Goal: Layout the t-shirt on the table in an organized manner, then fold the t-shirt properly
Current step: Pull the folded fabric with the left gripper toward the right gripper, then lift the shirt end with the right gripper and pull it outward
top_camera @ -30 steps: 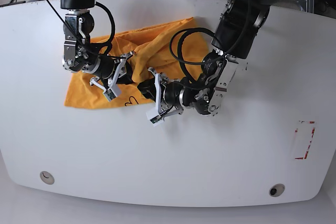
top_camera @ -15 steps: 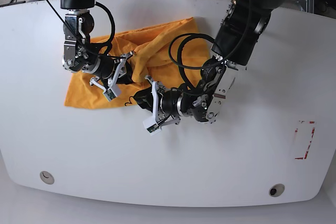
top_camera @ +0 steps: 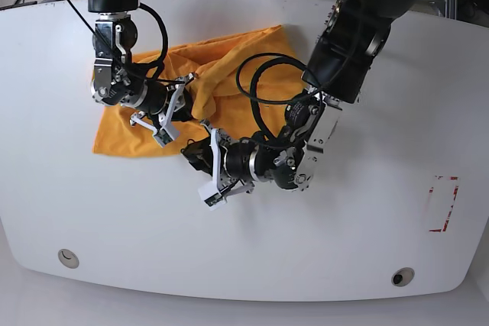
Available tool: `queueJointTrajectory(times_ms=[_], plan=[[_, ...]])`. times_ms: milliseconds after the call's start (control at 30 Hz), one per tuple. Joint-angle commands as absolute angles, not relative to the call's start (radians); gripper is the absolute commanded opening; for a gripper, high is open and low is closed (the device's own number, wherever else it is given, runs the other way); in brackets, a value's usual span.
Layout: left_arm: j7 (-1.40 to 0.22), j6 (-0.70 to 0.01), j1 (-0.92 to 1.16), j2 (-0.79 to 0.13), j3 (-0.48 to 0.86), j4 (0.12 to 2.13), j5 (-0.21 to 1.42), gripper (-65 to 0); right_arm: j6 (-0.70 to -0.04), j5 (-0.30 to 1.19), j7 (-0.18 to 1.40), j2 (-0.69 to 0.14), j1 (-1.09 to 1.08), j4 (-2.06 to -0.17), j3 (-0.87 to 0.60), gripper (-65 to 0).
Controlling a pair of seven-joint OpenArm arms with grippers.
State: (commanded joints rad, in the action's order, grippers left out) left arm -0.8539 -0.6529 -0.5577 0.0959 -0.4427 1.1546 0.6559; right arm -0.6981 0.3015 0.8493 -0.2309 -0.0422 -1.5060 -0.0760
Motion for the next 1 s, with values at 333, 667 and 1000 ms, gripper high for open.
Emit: queueJointTrajectory(times_ms=[333, 667, 1000], plan=[[-0.877, -0.647, -0.452, -0.091, -0.441, 1.365, 0.869, -37.9, -0.698, 0.302, 0.995, -0.249, -0.084, -1.719, -0.156, -12.5], [-0.871, -0.651, -0.321, -0.223, -0.441, 1.388, 0.889, -38.1, -0.698, 0.311, 1.167, -0.237, -0.094, -1.936, -0.252, -3.5], [-0.82, -0.651, -0.268, -0.262, -0.441, 1.365, 0.855, -38.1, -0.698, 0.366, 1.3, -0.151, -0.071, -2.003, -0.285, -3.5]])
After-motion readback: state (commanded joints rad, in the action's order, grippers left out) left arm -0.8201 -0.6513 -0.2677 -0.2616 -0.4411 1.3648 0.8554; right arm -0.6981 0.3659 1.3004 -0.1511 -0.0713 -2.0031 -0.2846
